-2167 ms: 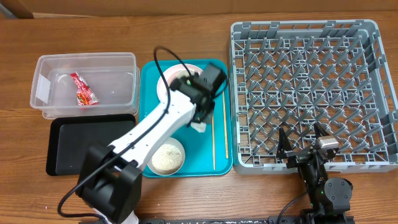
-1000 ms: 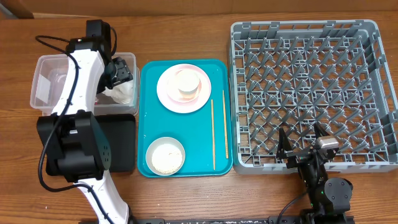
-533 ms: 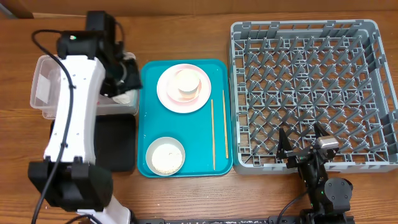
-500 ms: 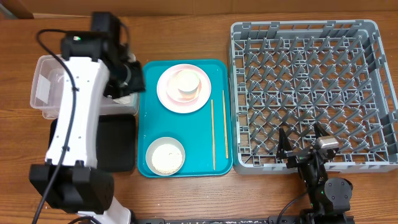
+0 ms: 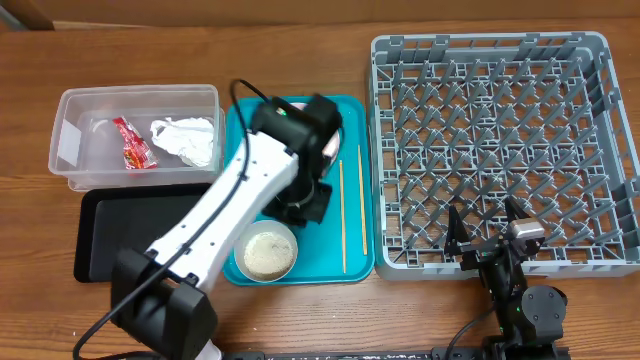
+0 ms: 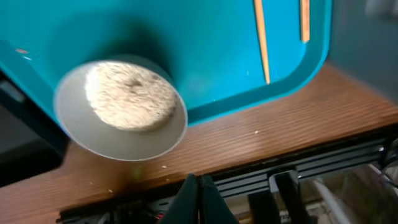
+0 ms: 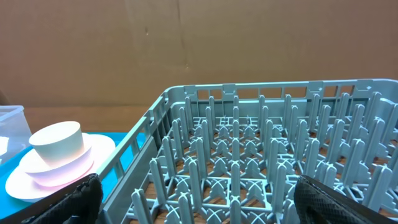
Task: Sort waste into correct bins and load items into the dishwasher
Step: 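Reach the left gripper to the white rice bowl rim and grasp, then carry the bowl over the black tray and tip out the rice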
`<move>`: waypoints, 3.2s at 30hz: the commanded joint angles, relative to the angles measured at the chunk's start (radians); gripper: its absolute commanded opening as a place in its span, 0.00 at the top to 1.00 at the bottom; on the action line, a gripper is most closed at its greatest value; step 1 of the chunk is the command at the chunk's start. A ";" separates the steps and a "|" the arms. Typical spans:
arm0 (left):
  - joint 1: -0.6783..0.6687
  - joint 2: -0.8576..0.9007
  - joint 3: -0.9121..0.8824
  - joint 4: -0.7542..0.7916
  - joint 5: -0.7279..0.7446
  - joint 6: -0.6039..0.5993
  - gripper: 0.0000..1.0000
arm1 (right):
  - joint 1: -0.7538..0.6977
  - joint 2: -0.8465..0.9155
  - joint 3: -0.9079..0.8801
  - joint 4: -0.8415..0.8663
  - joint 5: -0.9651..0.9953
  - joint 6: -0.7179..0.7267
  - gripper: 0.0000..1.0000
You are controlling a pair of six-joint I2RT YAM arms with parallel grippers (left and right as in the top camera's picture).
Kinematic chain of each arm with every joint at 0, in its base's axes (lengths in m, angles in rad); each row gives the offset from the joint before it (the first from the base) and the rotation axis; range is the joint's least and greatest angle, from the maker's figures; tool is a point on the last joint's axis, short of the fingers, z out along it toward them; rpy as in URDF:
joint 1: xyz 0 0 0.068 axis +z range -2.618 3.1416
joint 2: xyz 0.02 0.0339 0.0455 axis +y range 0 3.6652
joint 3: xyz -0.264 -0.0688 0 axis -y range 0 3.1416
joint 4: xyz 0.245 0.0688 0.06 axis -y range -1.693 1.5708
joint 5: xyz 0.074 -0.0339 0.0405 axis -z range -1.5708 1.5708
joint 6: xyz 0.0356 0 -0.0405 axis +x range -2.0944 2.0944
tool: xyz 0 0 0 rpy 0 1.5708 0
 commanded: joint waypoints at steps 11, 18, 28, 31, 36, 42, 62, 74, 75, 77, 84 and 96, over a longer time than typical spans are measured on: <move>-0.146 -0.002 -0.229 0.130 -0.125 -0.251 0.96 | 0.003 -0.009 -0.011 0.005 0.002 -0.004 0.00; -0.133 -0.002 -0.269 0.190 -0.222 -0.332 0.88 | 0.003 -0.009 -0.011 0.005 0.002 -0.004 0.00; -0.130 -0.002 -0.341 0.294 -0.222 -0.345 0.67 | 0.003 -0.009 -0.011 0.005 0.002 -0.004 0.00; -0.130 -0.002 -0.386 0.340 -0.196 -0.346 0.68 | 0.003 -0.009 -0.011 0.005 0.002 -0.004 0.00; -0.130 -0.002 -0.441 0.393 -0.171 -0.346 0.69 | 0.003 -0.009 -0.011 0.005 0.002 -0.004 0.00; -0.130 -0.002 -0.459 0.403 -0.179 -0.345 0.72 | 0.003 -0.009 -0.011 0.005 0.002 -0.004 0.00; -0.129 -0.002 -0.485 0.442 -0.178 -0.345 0.96 | 0.003 -0.009 -0.011 0.005 0.002 -0.004 0.00; -0.129 -0.005 -0.324 0.330 -0.214 -0.332 0.96 | 0.003 -0.009 -0.011 0.005 0.002 -0.004 0.00; -0.128 -0.005 -0.305 0.321 -0.217 -0.329 0.96 | 0.003 -0.009 -0.011 0.005 0.002 -0.004 0.00; -0.128 -0.005 -0.263 0.299 -0.217 -0.325 0.96 | 0.003 -0.009 -0.011 0.005 0.002 -0.004 0.00; -0.089 -0.013 -0.135 0.188 -0.240 -0.304 0.96 | 0.003 -0.009 -0.011 0.005 0.002 -0.004 0.00; 0.228 -0.203 -0.101 0.163 -0.088 -0.150 0.96 | 0.003 -0.009 -0.011 0.005 0.002 -0.004 0.00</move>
